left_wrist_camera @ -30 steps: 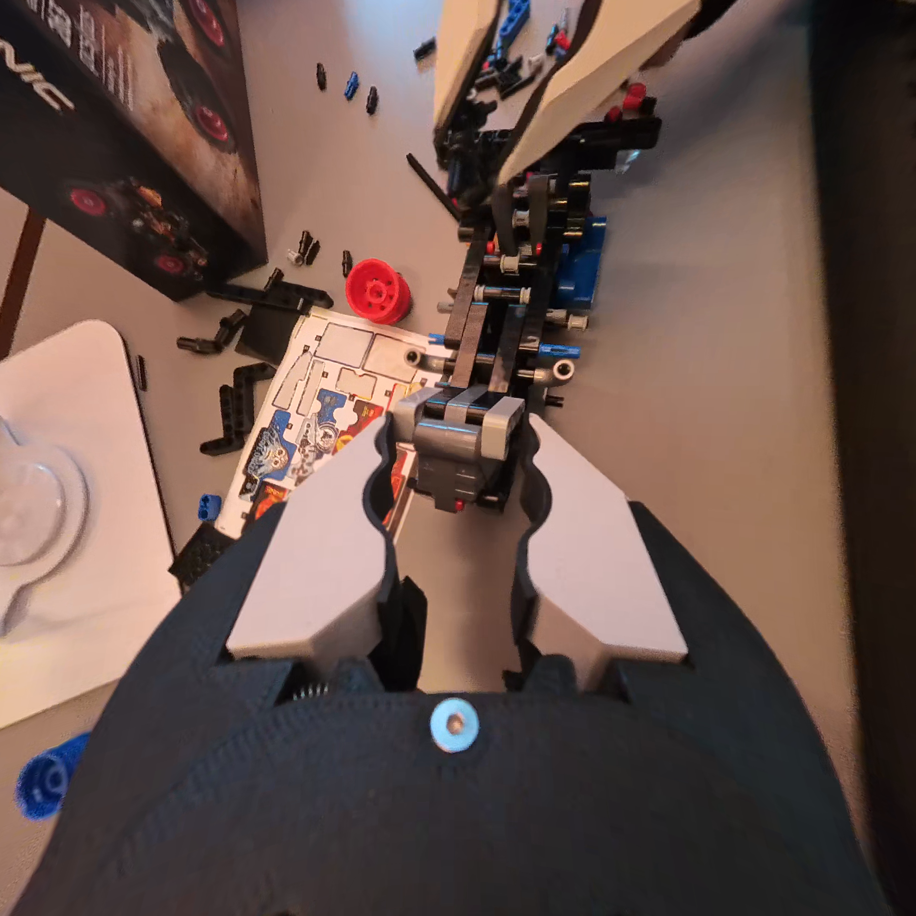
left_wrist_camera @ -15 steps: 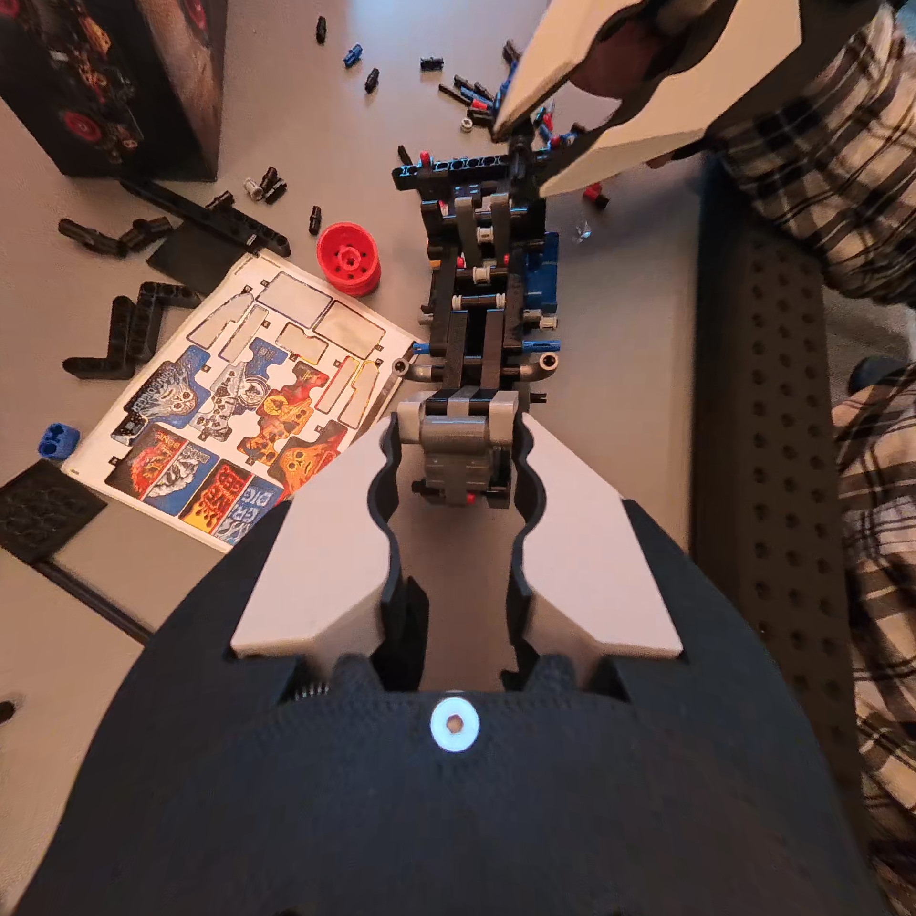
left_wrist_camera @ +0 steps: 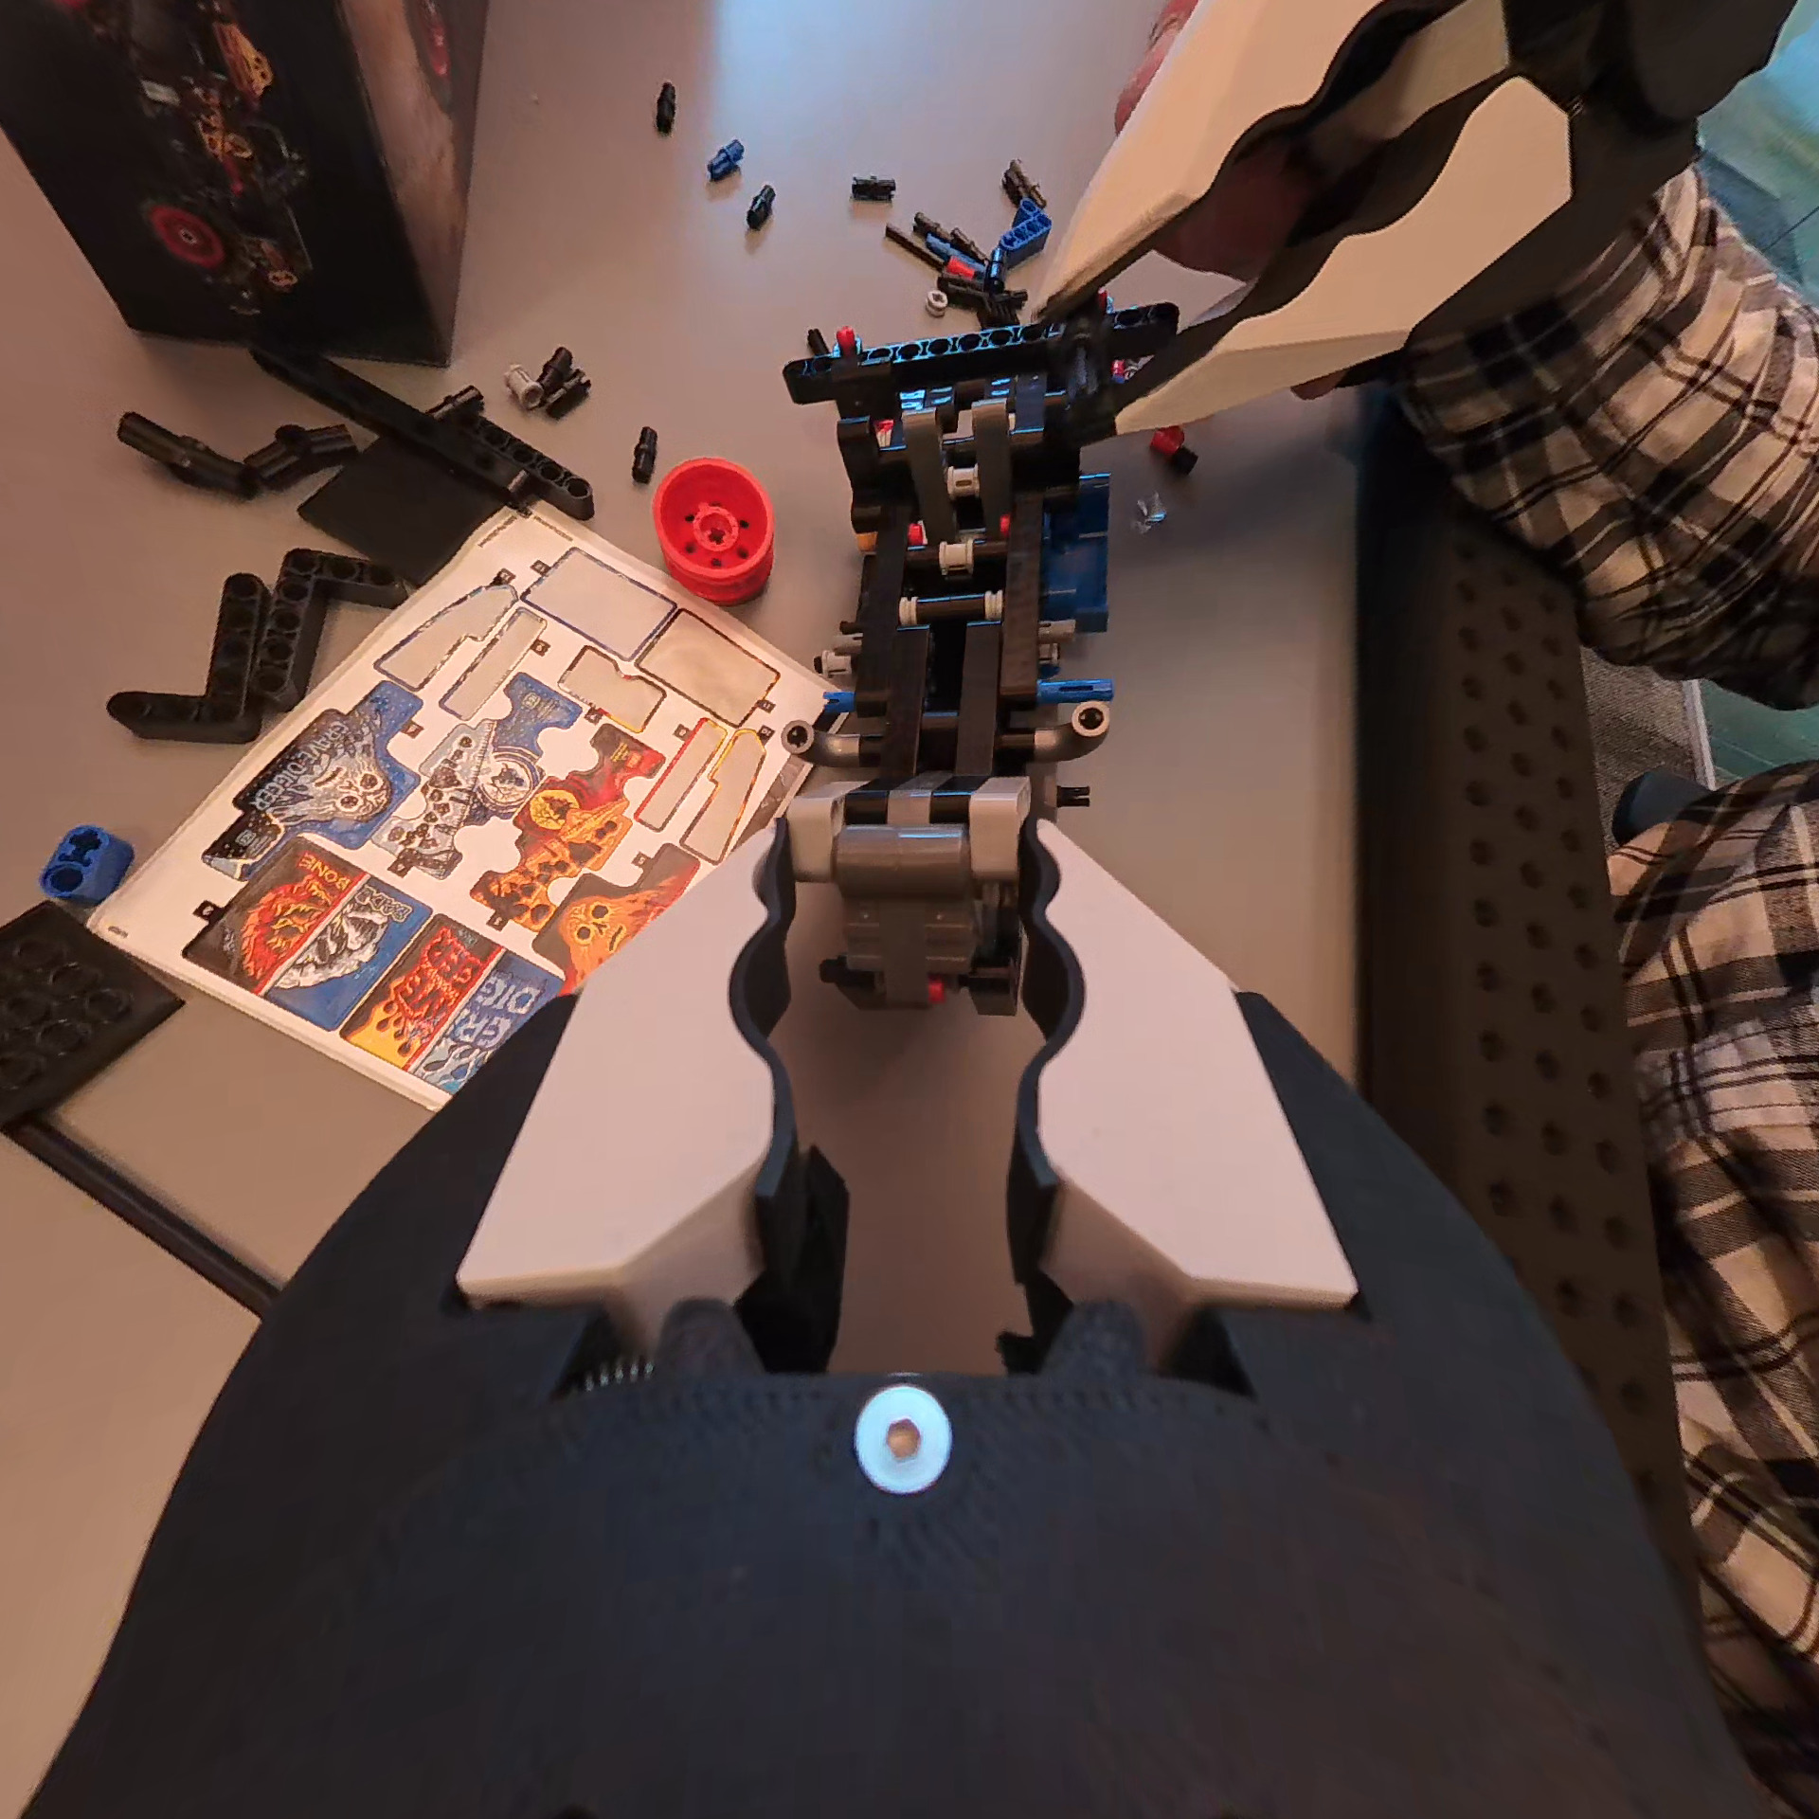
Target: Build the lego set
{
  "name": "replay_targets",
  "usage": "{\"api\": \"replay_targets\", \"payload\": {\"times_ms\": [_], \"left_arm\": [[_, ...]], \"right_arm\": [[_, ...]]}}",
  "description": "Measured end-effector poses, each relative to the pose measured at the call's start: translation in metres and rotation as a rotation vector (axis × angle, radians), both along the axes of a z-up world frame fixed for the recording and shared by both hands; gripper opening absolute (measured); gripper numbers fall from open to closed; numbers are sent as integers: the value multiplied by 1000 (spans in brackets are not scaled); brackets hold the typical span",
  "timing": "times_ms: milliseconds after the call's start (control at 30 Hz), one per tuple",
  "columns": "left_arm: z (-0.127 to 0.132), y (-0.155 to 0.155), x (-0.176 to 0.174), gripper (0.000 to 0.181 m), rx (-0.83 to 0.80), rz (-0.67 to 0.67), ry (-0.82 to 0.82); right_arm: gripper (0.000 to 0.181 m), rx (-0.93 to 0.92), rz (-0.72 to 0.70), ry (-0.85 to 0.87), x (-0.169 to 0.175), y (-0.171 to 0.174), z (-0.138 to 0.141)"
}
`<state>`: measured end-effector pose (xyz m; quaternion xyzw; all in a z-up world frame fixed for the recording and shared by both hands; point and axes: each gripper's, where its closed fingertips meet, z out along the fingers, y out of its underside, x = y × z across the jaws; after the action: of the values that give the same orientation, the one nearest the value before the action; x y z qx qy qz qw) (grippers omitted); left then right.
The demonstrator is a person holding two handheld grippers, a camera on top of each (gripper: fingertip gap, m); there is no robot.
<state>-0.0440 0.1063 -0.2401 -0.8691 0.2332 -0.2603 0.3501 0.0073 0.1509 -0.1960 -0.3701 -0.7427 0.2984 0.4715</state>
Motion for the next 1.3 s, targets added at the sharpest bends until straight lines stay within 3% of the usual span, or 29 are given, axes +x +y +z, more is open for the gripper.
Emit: {"api": "replay_targets", "payload": {"times_ms": [1300], "left_arm": [[-8, 4, -3, 43, -7, 19, 3]], "right_arm": [[14, 20, 61, -30, 1, -14, -6]]}}
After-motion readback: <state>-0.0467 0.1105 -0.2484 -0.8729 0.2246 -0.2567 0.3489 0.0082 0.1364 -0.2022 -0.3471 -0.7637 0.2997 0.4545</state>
